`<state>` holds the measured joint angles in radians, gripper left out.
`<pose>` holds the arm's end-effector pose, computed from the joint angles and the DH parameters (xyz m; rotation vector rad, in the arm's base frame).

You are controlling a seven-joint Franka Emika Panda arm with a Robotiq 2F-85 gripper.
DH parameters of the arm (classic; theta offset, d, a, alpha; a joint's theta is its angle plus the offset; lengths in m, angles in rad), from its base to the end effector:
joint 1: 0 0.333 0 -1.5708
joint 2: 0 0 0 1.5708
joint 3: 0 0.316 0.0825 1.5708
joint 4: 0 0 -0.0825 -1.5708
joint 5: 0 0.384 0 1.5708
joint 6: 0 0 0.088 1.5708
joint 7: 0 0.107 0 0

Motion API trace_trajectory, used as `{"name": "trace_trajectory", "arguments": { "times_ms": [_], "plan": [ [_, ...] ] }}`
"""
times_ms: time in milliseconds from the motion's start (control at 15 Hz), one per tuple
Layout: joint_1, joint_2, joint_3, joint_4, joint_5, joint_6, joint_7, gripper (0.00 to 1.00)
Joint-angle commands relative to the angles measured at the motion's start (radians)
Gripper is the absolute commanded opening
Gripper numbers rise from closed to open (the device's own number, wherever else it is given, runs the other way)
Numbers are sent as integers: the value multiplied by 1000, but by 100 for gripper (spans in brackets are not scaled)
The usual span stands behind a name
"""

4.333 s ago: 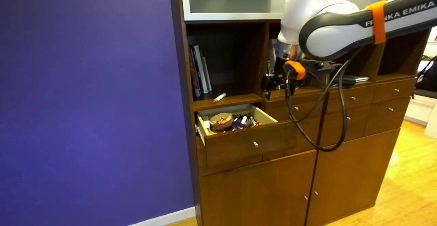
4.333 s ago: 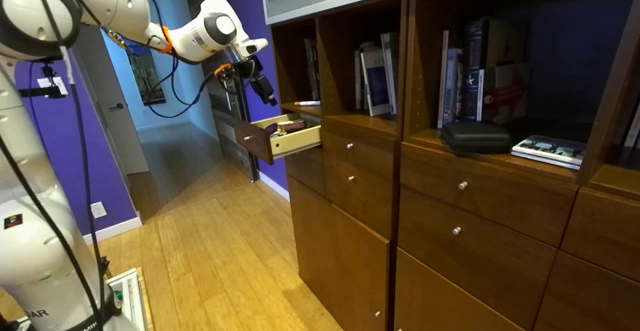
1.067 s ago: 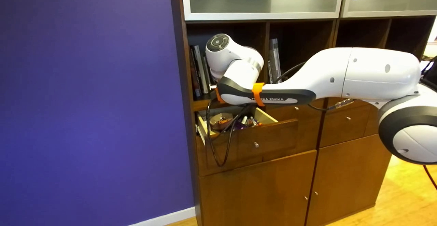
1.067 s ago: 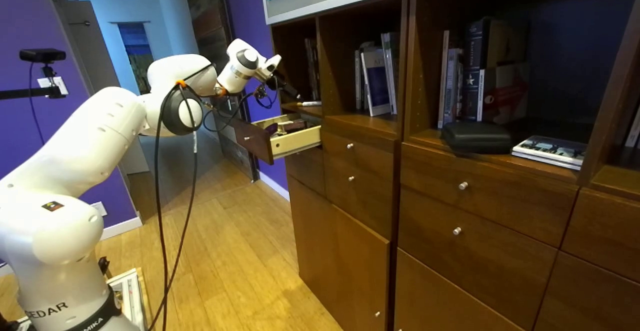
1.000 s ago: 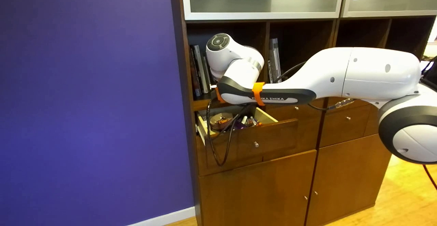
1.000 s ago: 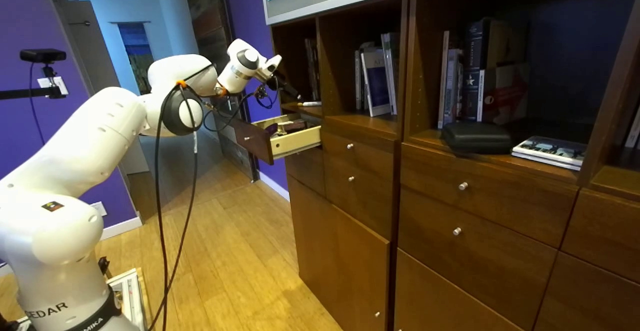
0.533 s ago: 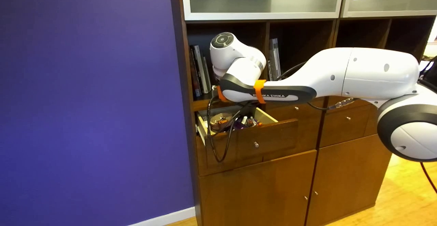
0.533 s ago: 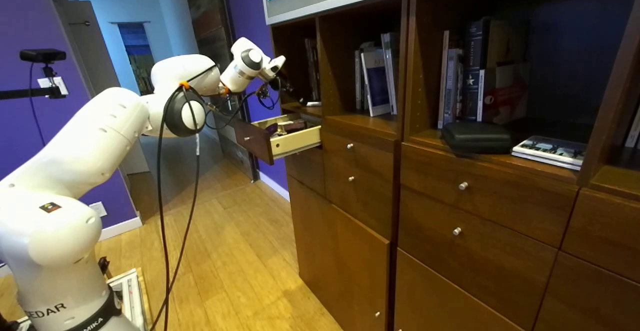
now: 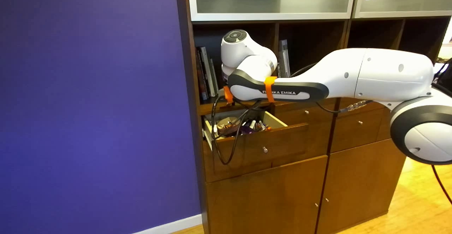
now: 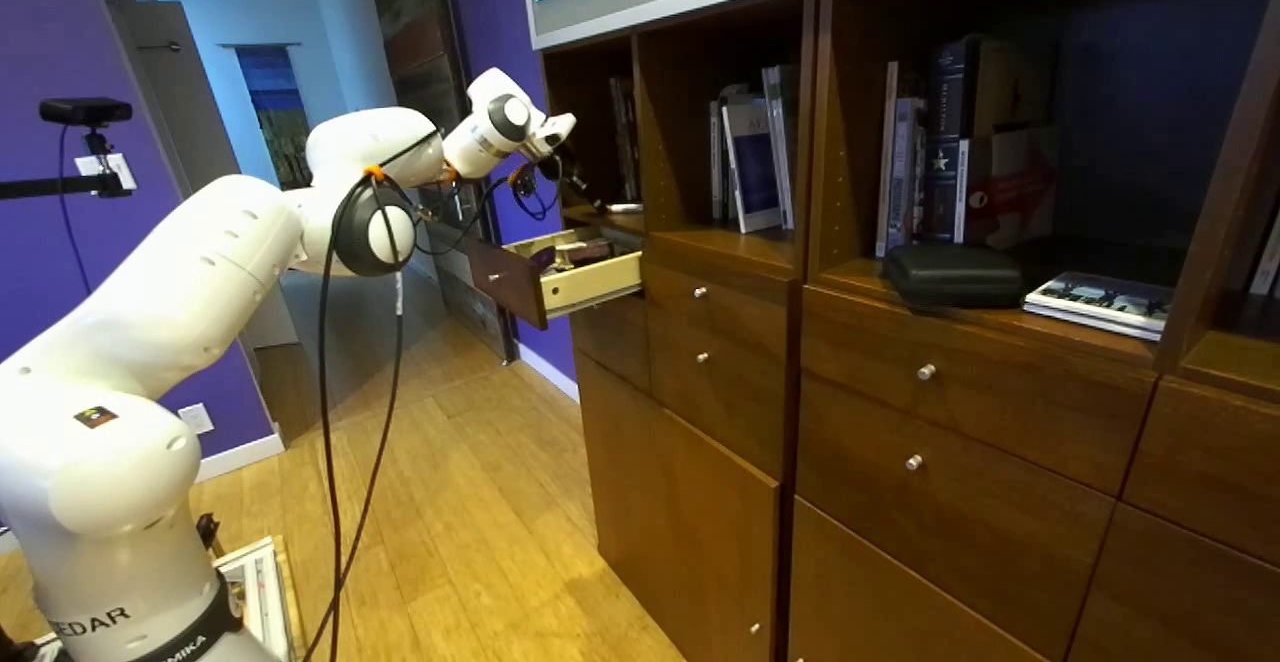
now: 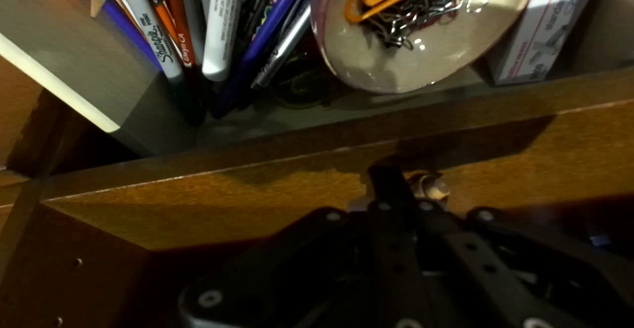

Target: Put the white marker inside the drawer

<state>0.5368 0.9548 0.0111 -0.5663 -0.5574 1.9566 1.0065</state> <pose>0.7118 0.3872 0.4995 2.8256 -0.5251 1.0242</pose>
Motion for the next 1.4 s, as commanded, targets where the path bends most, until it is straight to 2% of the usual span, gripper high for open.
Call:
{"name": "trace_trajectory", "arguments": {
  "times_ms": [0, 133, 200, 267, 333, 667, 1000, 1133, 1200, 1267, 1333],
  "plan": [
    [-4, 5, 15, 38, 22, -18, -21, 0],
    [0, 2, 6, 47, 11, -15, -8, 0],
    [2, 4, 2, 55, 5, -5, -4, 26],
    [5, 4, -2, 63, 0, -2, 1, 27],
    [5, 7, -3, 71, -1, 7, 8, 32],
    [7, 42, -30, 92, -22, 59, 41, 68],
    [24, 86, -91, 102, -67, 123, 95, 100],
    [31, 98, -111, 101, -81, 129, 110, 100],
    [35, 103, -120, 100, -86, 129, 117, 96],
    [37, 107, -126, 100, -88, 129, 122, 75],
    [39, 110, -131, 98, -85, 125, 123, 71]
  ]
}}
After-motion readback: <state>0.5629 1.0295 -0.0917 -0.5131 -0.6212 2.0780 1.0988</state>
